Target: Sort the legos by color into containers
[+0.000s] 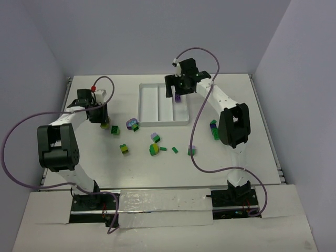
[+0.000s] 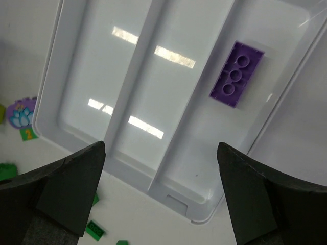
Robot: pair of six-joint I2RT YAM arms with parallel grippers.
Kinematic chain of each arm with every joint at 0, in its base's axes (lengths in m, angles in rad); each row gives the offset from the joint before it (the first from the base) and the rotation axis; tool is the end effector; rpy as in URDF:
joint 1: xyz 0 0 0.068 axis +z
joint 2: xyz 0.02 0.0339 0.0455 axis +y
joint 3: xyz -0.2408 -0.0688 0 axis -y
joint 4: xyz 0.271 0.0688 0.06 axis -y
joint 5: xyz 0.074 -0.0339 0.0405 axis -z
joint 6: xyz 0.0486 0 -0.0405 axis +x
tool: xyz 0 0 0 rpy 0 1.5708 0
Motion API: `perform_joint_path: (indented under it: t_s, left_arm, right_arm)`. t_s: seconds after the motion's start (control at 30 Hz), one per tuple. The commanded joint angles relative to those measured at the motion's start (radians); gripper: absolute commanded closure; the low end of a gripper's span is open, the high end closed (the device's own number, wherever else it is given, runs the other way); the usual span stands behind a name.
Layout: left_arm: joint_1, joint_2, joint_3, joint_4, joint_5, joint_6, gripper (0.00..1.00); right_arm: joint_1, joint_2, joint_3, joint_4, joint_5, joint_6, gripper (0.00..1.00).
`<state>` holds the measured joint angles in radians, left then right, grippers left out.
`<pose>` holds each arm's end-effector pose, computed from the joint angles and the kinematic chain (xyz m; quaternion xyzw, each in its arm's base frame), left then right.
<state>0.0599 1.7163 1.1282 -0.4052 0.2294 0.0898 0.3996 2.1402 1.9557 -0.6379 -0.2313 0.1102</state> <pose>0.3799 0.0117 0.1497 0.0468 0.9517 -0.0882 0.2903 0.4653 0.2086 0.2367 -0.1751 0.9088 0.1955 0.3243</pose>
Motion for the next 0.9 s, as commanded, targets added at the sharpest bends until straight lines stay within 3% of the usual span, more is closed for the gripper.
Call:
perform_joint_path:
  t_s: [0.0,0.13,0.2,0.3,0.4,0.57,0.67,0.87]
  left_arm:
    - [0.022,-0.181,0.138,-0.075,0.331,0.003,1.0]
    - [0.021,-0.267,0.184,-0.071,0.612,-0.039,1.0]
    - [0.02,-0.318,0.118,0.072,0.826,-0.188,1.0]
    - [0.002,-0.411,-0.012,0.405,0.916,-0.529,1.0]
    - [-0.043,-0.46,-0.108,0.769,0.928,-0.782,1.0]
    - [-0.132,-0.441,-0.148,1.08,0.929,-1.013,1.0]
    - [-0.178,-0.427,-0.163,1.201,0.924,-1.136,1.0]
    - [-0.232,-0.42,-0.179,1.216,0.899,-1.158,1.0]
  right_arm:
    - [0.01,-0.173,-0.099,0.11,-0.236,-0.003,0.03]
    - [0.008,-0.251,-0.187,0.204,-0.426,0.047,0.03]
    - [0.011,-0.314,-0.259,0.3,-0.538,0.094,0.04]
    - [0.013,-0.39,-0.352,0.441,-0.654,0.189,0.04]
    - [0.015,-0.441,-0.425,0.561,-0.728,0.3,0.05]
    - [0.029,-0.506,-0.506,0.821,-0.82,0.461,0.06]
    - [0.045,-0.526,-0.547,0.937,-0.846,0.513,0.05]
    - [0.069,-0.521,-0.586,1.084,-0.899,0.622,0.06]
